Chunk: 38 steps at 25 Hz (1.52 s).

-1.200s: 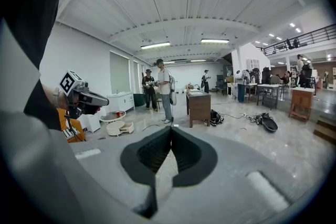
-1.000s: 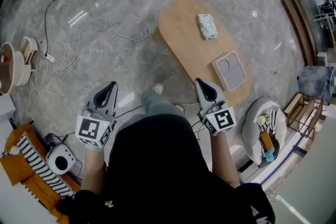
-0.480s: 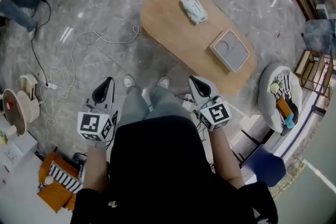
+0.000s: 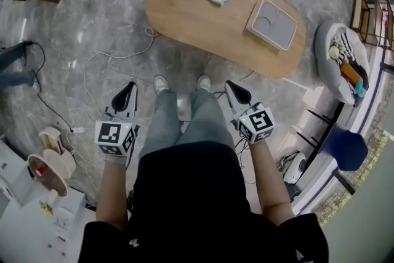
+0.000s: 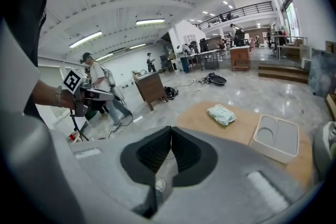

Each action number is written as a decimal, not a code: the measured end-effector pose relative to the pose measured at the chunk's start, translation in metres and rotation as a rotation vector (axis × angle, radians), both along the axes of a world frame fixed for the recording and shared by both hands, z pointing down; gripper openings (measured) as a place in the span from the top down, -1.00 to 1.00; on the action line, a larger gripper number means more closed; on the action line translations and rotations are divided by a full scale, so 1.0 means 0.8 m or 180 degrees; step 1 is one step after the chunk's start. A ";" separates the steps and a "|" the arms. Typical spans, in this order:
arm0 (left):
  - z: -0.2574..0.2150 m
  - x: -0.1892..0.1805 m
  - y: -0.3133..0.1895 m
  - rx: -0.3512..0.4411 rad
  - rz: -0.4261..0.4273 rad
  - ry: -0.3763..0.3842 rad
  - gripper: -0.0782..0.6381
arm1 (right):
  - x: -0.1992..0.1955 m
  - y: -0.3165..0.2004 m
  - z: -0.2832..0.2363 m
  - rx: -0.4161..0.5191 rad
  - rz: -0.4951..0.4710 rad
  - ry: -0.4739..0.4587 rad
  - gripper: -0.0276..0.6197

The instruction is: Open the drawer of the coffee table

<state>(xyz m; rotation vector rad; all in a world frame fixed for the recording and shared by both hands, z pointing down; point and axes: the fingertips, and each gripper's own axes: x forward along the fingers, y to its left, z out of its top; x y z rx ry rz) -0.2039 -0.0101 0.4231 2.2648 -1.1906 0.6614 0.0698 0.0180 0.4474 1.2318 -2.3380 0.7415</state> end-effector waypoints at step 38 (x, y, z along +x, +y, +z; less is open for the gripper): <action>0.566 -0.002 -0.154 -0.0576 0.1718 -0.0774 0.20 | 0.008 -0.015 0.463 -0.0618 0.1357 0.0228 0.39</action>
